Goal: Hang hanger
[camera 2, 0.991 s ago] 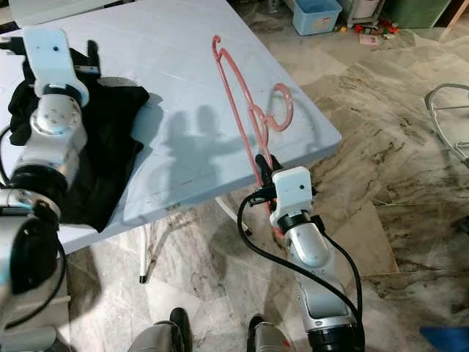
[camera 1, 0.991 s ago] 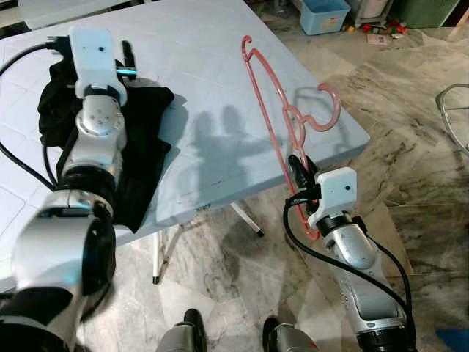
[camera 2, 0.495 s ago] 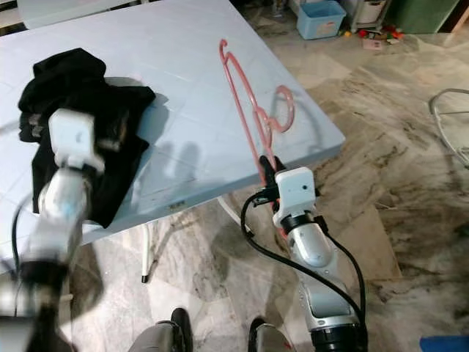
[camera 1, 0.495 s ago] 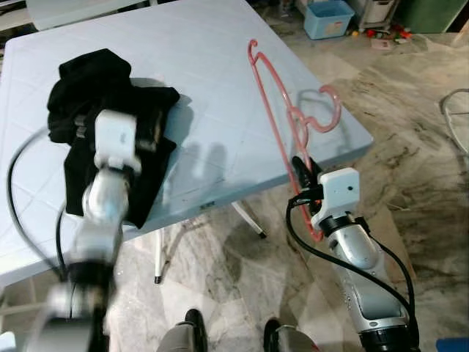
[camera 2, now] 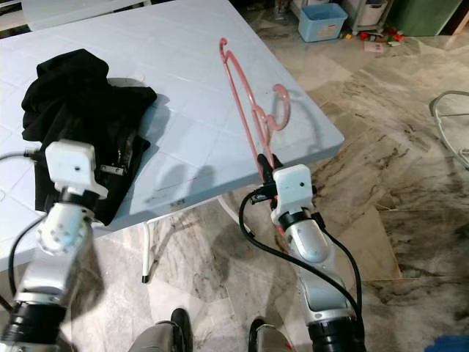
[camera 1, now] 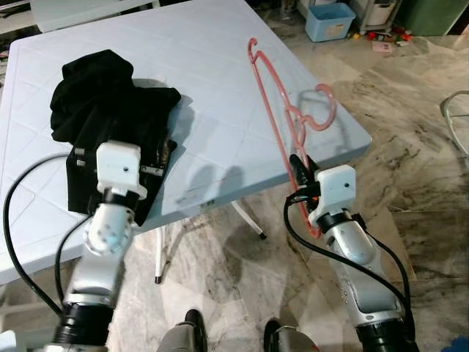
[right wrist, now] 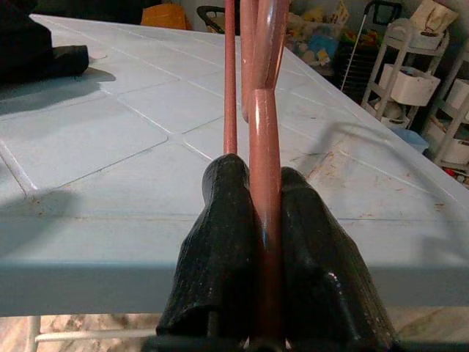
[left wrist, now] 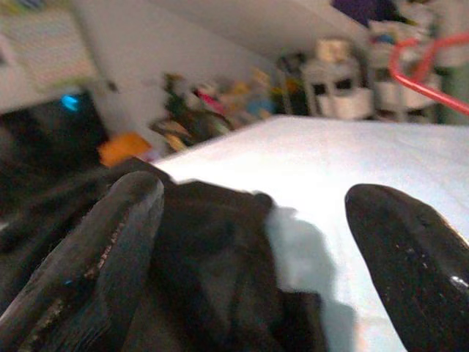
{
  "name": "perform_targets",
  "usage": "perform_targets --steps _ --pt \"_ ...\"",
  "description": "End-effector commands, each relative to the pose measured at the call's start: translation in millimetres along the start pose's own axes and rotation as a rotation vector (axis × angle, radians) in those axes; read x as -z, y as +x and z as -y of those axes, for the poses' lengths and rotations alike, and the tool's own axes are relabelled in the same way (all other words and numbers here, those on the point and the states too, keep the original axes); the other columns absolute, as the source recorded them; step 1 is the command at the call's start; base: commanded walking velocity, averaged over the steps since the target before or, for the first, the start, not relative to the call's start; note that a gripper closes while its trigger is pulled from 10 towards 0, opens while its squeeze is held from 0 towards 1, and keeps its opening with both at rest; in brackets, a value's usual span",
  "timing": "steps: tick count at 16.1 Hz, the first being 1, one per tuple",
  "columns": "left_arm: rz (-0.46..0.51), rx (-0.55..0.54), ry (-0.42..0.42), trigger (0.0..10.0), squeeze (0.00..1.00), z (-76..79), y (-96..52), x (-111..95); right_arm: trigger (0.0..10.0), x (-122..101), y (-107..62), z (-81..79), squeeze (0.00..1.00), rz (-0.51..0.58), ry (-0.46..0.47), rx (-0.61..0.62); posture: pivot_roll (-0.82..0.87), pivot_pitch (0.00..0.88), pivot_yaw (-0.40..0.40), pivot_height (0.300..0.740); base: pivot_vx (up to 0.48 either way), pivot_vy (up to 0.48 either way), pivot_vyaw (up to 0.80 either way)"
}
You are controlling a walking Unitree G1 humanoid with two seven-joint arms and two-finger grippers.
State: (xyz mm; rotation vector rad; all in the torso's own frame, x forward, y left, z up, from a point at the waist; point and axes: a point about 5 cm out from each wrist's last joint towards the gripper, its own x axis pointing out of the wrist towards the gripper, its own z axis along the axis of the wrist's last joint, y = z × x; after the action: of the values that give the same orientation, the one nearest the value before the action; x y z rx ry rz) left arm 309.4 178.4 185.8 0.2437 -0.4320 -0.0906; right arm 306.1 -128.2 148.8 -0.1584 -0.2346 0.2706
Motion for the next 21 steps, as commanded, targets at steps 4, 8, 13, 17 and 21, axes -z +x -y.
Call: perform_targets --steps 4,8,13,17,21 --pt "-0.104 0.011 0.008 10.0 1.0 11.5 -30.4 7 10.0 13 -5.8 -1.1 0.0 -0.07 -0.01 0.015 -0.06 0.206 0.041 0.74 0.0 0.0 0.0" --pt "-0.196 -0.212 0.024 10.0 0.0 8.5 -50.0 16 10.0 13 -22.4 19.4 0.0 -0.077 -0.036 0.156 -0.08 0.201 0.048 0.74 0.0 0.0 0.0" --pt "-0.241 -0.125 0.031 10.0 0.0 28.4 -55.6 23 10.0 12 -23.3 27.3 0.0 -0.09 -0.027 0.176 -0.08 0.196 0.045 0.74 0.0 0.0 0.0" --pt "-0.268 -0.072 0.023 10.0 0.0 40.1 -46.4 28 10.0 11 -19.1 24.1 0.0 -0.093 -0.018 0.163 -0.09 0.188 0.05 0.74 0.0 0.0 0.0" --pt "-0.275 -0.07 0.005 10.0 0.0 46.0 -43.1 30 10.0 13 -19.3 19.7 0.0 -0.098 -0.006 0.149 -0.09 0.16 0.046 0.74 0.0 0.0 -0.1"
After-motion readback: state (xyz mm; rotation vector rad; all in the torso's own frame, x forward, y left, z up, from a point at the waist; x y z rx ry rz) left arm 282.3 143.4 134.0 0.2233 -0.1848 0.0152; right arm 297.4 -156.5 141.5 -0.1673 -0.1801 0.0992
